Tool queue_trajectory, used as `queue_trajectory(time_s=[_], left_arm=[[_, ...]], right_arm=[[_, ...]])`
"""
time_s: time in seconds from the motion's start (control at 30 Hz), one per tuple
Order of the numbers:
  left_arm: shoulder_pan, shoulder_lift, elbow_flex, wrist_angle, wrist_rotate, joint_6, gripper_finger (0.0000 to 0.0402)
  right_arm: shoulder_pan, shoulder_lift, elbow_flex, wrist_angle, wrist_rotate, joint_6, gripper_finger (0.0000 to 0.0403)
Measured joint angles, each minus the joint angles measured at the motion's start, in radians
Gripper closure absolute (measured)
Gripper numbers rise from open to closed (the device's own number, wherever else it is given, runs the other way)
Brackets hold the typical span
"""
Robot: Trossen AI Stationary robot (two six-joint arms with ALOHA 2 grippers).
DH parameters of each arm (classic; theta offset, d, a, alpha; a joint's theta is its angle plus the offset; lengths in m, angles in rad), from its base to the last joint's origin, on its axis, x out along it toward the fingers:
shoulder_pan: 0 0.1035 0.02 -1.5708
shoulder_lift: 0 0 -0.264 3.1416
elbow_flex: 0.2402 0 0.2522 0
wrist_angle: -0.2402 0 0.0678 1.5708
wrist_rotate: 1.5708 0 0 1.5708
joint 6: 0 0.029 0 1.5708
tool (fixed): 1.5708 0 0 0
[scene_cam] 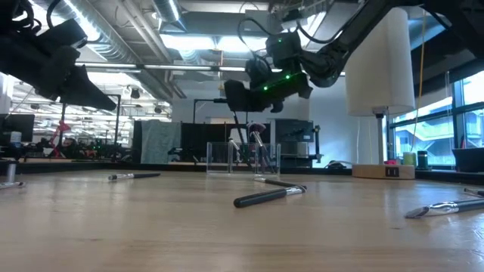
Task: Put items in baskets/containers
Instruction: Put the black eyeshadow brush into the transparent organizer
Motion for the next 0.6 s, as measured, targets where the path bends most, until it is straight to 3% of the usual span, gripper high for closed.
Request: queue_trajectory(time_s=[0.27, 0.6], left_arm=[[0.000, 0.000, 0.000, 0.000, -0.008, 0.000, 0.0354], [0.000, 0.000, 0.000, 0.001, 0.004, -0.027, 0.0354]], right_arm=[[-0.014, 0.012, 0.000, -0.070, -0.037, 0.060, 0.0362], [-0.039, 0.029, 0.000, -0.117, -0.035, 0.147, 0.0300]])
